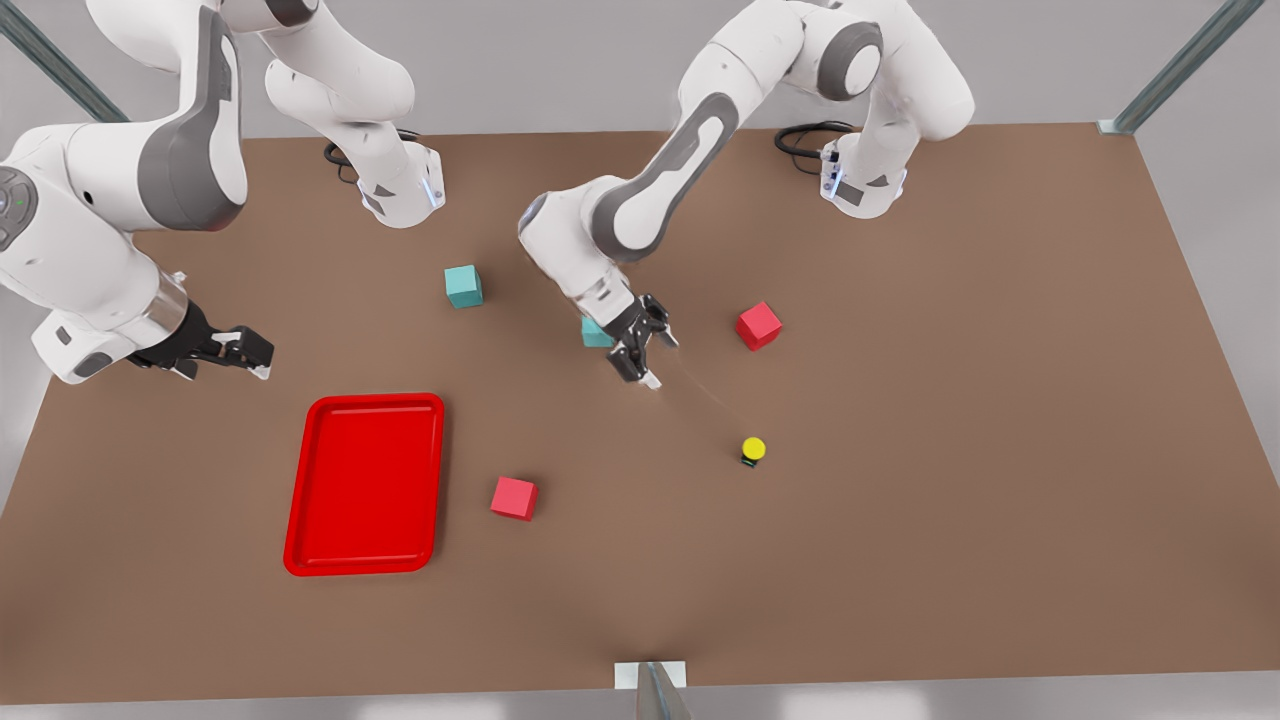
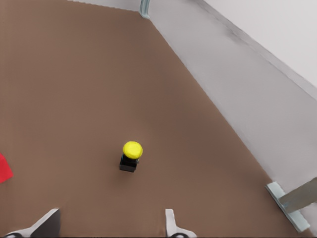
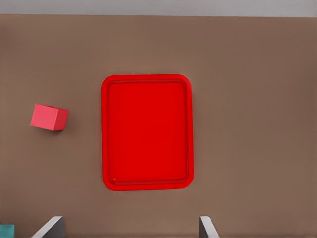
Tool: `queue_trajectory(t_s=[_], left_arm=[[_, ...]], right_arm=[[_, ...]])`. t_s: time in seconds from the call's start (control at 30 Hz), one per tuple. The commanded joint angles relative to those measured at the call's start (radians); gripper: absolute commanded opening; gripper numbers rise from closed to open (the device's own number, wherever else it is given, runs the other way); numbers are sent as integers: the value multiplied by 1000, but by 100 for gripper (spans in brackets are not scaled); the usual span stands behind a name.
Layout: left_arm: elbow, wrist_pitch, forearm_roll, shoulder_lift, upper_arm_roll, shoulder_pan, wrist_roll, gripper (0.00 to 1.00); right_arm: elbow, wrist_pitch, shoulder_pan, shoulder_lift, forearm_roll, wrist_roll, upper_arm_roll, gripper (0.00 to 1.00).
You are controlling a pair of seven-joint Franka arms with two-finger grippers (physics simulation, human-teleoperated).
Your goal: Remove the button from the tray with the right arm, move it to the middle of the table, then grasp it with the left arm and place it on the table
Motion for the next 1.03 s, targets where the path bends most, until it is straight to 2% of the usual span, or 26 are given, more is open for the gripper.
queue_trajectory(t_s=[0.0, 0.03, 0.07, 0.13, 0.27, 0.3, 0.33, 0.37, 0.4, 0.53, 0.63, 0.73, 0.8, 1.0], left_arm=[[1, -198, -349, -224, 6, 177, 1410, 100], [3, -234, -391, -251, 9, 289, 1807, 100], [0, -236, -397, -262, 6, 373, 1972, 100], [-20, -248, -558, -316, 7, 623, 2354, 100], [-16, -219, -616, -313, 0, 771, 2374, 100], [-43, -213, -464, -380, -495, 1119, 2362, 100], [-296, -35, -369, -532, -580, 1183, 2360, 100], [-448, 61, -371, -613, -579, 1191, 2358, 100], [-479, 56, -369, -641, -585, 1228, 2360, 100], [-474, 53, -366, -598, -585, 1230, 2368, 100], [-474, 48, -366, -598, -586, 1228, 2369, 100], [-474, 47, -365, -598, -588, 1228, 2369, 100], [-474, 47, -365, -598, -588, 1228, 2369, 100], [-473, 47, -365, -600, -586, 1228, 2369, 100]], right_arm=[[1, 0, 0, -1, 0, -3, 0, 100], [1, 0, 0, -1, 0, -3, 0, 100], [1, 0, 1, -2, 0, -3, 0, 100], [1, 0, 0, -2, 0, 0, 0, 100], [1, 0, -5, -2, 0, -3, 0, 100], [1, 0, -6, -1, 0, -4, 0, 100], [1, 0, -6, -1, 2, -4, 0, 100], [1, 0, -6, -1, 0, -4, 0, 100], [1, 0, -6, 1, 0, -3, -1, 100], [2, 0, -12, 19, 0, -7, -4, 100], [2, -17, -91, 8, 45, -3, -3, 100], [71, -2, -94, 82, 51, -12, 2, 100], [74, -13, -78, 79, 57, -1, 28, 100], [74, -60, -49, 74, 60, 2, 32, 100]])
